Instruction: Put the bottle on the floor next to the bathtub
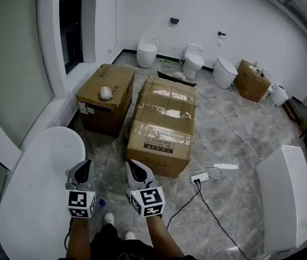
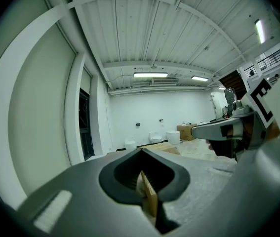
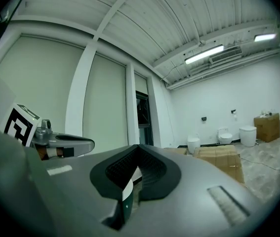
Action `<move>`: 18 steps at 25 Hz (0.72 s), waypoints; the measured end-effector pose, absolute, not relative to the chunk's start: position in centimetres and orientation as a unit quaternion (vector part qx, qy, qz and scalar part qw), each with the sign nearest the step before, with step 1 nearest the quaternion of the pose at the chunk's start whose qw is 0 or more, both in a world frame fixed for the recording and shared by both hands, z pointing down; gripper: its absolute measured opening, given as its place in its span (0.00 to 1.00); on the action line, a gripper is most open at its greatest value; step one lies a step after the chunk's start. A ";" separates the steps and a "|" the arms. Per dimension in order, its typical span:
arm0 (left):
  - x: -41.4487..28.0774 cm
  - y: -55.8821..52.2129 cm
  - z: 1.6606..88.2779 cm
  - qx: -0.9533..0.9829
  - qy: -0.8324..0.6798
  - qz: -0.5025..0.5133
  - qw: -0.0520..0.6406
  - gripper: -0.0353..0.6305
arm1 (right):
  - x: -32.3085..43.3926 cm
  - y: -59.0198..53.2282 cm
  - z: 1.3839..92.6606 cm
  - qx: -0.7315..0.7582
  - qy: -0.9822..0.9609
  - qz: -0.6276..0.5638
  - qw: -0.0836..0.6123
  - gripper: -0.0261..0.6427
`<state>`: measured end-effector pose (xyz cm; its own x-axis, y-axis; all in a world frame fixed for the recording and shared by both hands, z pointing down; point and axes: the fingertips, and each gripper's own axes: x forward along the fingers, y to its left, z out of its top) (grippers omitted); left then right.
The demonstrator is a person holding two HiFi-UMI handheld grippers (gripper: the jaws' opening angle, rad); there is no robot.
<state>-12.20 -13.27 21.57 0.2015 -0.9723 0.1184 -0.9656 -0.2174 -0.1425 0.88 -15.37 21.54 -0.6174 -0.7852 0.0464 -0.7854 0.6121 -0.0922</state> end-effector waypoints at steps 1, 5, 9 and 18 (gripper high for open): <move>-12.2 -13.3 21.3 -0.775 0.626 -0.088 0.019 0.05 | 0.9 -15.3 21.2 0.436 -0.899 0.049 0.000 0.06; -12.3 -13.1 19.9 -0.772 0.630 -0.077 0.022 0.05 | 1.0 -14.9 20.1 0.432 -0.901 0.039 -0.001 0.06; -12.1 -13.2 18.4 -0.773 0.630 -0.068 0.031 0.06 | 1.2 -14.9 18.8 0.433 -0.901 0.026 -0.006 0.06; -11.2 -12.6 17.0 -0.773 0.630 -0.055 0.049 0.06 | 2.3 -14.3 17.5 0.439 -0.898 0.011 -0.009 0.06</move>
